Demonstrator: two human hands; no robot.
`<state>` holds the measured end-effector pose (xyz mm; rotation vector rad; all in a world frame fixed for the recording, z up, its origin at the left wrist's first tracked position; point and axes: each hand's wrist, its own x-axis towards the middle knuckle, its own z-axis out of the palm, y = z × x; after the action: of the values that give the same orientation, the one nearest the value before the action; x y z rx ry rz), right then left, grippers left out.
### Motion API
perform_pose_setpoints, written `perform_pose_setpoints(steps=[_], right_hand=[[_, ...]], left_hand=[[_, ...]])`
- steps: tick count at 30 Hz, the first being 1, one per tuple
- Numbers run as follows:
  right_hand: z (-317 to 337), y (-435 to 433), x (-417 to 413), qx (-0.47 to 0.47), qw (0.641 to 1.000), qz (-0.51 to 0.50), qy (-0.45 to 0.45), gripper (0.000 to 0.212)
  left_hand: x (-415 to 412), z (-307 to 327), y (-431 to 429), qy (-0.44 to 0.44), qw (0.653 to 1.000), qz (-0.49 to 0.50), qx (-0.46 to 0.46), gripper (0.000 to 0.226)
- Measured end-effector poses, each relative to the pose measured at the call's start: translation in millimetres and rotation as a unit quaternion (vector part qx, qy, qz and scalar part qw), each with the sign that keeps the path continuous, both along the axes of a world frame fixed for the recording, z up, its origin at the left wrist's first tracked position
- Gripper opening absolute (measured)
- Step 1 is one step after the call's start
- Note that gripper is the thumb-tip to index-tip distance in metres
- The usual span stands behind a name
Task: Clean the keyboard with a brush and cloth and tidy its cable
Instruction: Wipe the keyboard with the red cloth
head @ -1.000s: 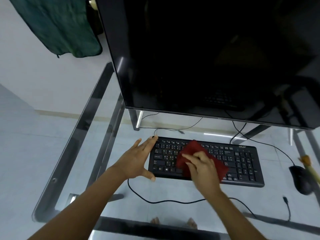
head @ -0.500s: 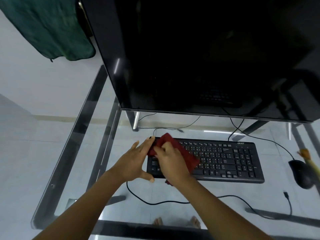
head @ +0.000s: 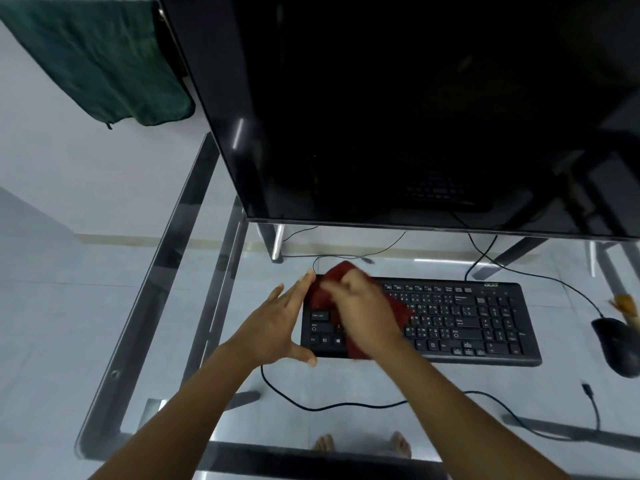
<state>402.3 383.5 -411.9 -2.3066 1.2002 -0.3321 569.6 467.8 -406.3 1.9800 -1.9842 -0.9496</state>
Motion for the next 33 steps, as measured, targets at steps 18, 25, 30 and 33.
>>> perform_pose_setpoints(steps=[18, 25, 30, 33], right_hand=[[-8, 41, -5, -0.001, 0.995, 0.097, 0.021, 0.039], [-29, 26, -41, -0.046, 0.998, -0.041, -0.008, 0.038], [-20, 56, -37, -0.004, 0.989, 0.151, -0.003, 0.026], [-21, 39, -57, 0.002, 0.999, 0.044, 0.007, 0.026]], left_hand=[[5, -11, -1, -0.012, 1.000, -0.014, -0.006, 0.143], [-2, -2, 0, -0.006, 1.000, 0.010, -0.010, 0.138], [1, -8, -1, -0.027, 1.000, -0.003, -0.011, 0.142], [-5, 5, 1, -0.009, 1.000, 0.007, 0.005, 0.135]])
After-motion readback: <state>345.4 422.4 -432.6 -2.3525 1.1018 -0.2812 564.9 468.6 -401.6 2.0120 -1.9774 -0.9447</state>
